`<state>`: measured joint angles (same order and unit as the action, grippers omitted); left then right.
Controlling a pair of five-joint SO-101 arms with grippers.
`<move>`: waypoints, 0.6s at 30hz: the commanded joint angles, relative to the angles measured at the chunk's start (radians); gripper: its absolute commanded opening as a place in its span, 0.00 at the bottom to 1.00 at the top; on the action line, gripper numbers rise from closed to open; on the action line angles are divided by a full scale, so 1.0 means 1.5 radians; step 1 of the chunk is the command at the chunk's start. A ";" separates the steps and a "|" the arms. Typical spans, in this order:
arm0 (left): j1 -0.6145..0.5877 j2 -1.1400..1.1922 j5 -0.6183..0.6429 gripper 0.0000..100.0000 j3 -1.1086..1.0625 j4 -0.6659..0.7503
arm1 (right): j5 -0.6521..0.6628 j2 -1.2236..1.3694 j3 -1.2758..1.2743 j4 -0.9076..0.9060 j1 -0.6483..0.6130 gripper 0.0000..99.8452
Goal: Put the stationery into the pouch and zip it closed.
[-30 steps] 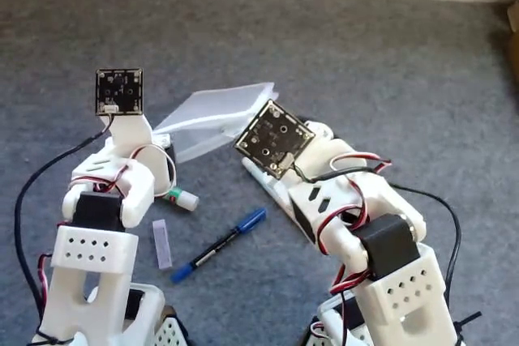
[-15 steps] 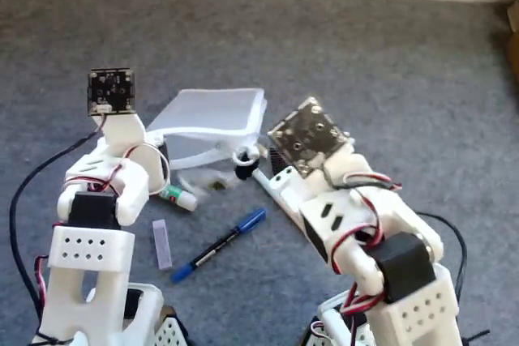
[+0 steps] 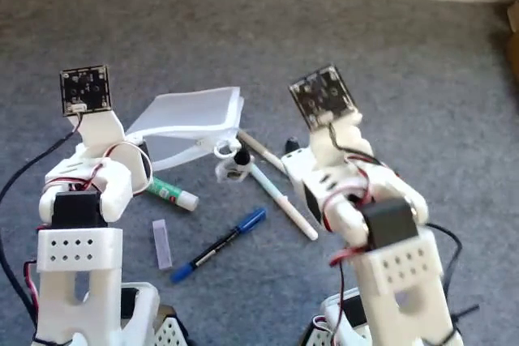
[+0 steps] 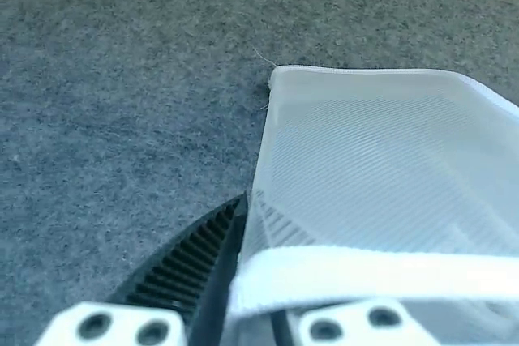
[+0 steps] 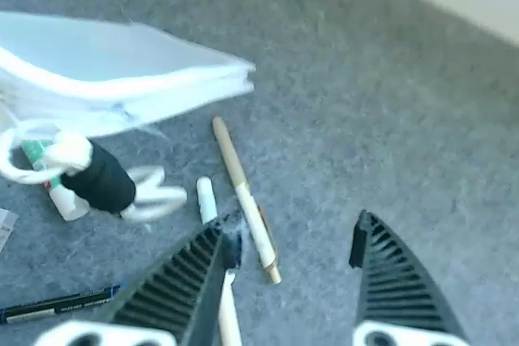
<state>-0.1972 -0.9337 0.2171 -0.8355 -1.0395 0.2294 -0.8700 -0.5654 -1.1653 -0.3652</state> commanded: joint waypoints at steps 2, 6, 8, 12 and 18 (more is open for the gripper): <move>-0.016 -0.004 -0.020 0.01 0.040 -0.011 | -0.016 0.094 0.006 0.046 0.009 0.15; -0.047 -0.004 -0.020 0.01 0.041 -0.009 | -0.016 0.166 0.006 0.087 0.009 0.15; -0.060 -0.004 -0.020 0.01 0.041 -0.009 | -0.016 0.195 0.006 0.108 0.008 0.15; -0.062 -0.004 -0.020 0.01 0.041 -0.007 | -0.016 0.232 0.006 0.137 0.008 0.15; -0.062 -0.004 -0.020 0.01 0.040 -0.006 | -0.017 0.247 0.006 0.156 0.008 0.15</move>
<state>-0.2723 -0.9337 0.1941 -0.8309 -1.0411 0.2125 -0.4895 -0.5654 -0.9582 -0.3652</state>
